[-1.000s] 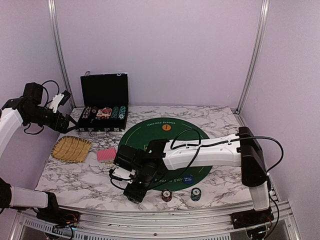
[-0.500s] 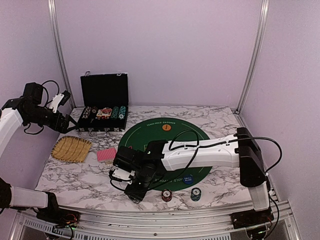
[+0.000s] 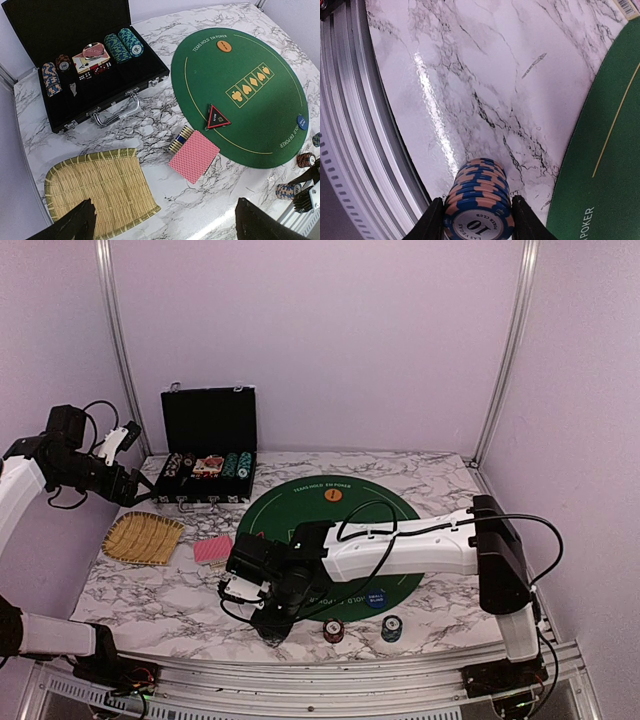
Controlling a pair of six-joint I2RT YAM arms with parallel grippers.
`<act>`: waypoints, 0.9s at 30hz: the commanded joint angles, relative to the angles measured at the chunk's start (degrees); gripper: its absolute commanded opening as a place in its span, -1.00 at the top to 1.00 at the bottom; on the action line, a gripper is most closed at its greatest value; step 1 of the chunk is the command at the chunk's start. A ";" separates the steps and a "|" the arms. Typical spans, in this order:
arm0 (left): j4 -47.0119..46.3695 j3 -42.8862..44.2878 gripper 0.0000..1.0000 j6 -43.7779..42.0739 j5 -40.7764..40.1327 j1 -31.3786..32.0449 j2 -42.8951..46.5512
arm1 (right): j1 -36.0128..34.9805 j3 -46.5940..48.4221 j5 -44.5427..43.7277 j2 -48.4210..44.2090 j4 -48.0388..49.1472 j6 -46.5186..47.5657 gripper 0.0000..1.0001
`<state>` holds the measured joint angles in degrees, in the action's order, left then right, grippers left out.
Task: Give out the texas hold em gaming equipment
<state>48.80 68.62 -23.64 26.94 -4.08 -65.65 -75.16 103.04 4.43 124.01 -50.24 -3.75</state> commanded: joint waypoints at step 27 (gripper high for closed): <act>1.76 0.99 -0.98 -0.80 -0.54 -0.23 0.87 | 0.21 5.30 -0.41 -3.55 -3.06 -0.76 1.00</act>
<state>48.80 68.62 -23.66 26.50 -4.08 -65.60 -75.16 104.84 4.29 123.85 -52.29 -3.84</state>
